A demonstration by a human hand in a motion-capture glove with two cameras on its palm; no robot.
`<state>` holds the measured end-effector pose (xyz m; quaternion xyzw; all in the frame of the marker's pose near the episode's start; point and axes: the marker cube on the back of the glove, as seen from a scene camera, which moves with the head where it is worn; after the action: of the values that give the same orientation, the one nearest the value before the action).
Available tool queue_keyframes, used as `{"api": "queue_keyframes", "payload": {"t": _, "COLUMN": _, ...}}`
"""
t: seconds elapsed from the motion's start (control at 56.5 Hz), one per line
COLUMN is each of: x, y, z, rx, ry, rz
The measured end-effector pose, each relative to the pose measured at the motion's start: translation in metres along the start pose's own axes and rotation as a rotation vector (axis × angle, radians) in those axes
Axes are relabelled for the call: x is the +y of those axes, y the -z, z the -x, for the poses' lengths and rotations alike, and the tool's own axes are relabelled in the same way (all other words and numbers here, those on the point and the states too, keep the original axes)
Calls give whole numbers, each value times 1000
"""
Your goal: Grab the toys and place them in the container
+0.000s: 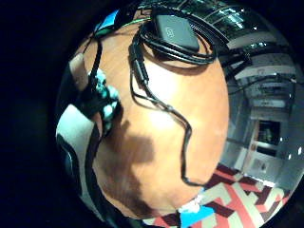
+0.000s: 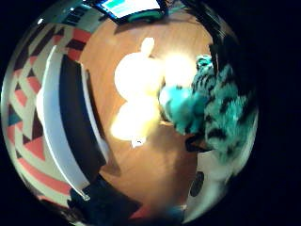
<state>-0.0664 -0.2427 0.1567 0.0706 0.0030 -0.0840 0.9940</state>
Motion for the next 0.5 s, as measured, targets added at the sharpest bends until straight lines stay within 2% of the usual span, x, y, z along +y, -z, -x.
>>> {"api": "queue_keyframes", "payload": {"t": 0.195, "x": 8, "y": 29, "z": -6, "rx": -113, "ry": -12, "rz": -55}}
{"api": "queue_keyframes", "payload": {"t": 0.371, "x": 35, "y": 112, "z": 12, "rx": -258, "ry": 31, "rz": -227}}
{"api": "queue_keyframes", "payload": {"t": 0.495, "x": 58, "y": 167, "z": 53, "rx": -338, "ry": 134, "rz": -345}}
